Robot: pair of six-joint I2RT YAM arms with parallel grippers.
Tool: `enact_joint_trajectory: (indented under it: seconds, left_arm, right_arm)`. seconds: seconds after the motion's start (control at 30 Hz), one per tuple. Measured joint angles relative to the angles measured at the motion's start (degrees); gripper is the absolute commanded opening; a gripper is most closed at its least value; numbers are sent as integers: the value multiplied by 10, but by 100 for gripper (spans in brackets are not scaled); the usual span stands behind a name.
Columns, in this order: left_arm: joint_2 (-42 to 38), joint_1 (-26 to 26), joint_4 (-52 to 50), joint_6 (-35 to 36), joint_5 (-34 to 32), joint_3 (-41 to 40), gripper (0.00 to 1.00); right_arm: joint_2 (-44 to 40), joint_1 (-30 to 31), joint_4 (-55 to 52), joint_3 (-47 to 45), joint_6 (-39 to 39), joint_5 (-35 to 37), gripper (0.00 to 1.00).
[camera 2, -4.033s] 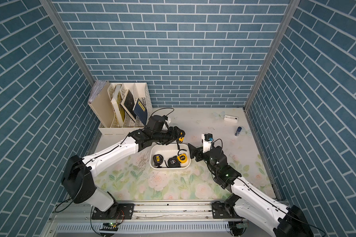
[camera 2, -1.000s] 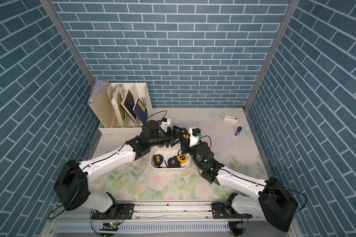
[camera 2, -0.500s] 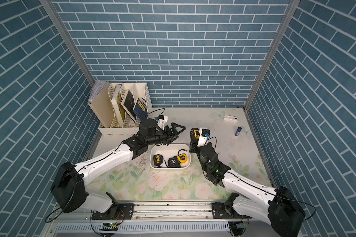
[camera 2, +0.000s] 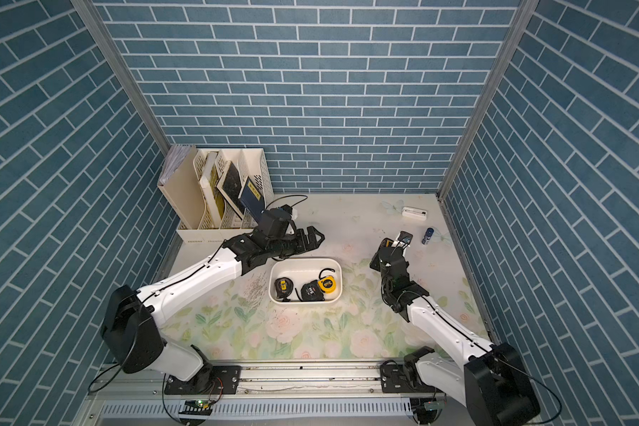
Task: Take the tape measure out of the storage box
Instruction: Place the tape measure at the center of the board.
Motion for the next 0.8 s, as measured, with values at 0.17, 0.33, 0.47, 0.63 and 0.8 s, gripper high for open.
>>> enact_joint_trajectory:
  seconds: [0.17,0.33,0.47,0.63,0.8]
  left_arm:
    - [21,-4,-14,14,-15,-23,100]
    - [28,-8,-19,24,-20,-23,100]
    - [32,-15,-30,33,-33,-23,98]
    - [65,-25,-50,48,-50,-6,93]
    - [109,-34,-77,58,-68,10,93]
  right_arm:
    - [64,-43,3,0,31,-77,0]
    - [117,-80,12,-1,60,-140,0]
    - [142,-133,41,-7,81,-186,0]
    - [188,-161,68,-6,96,-227,0]
    - [231,-164,98,5,110,-267,0]
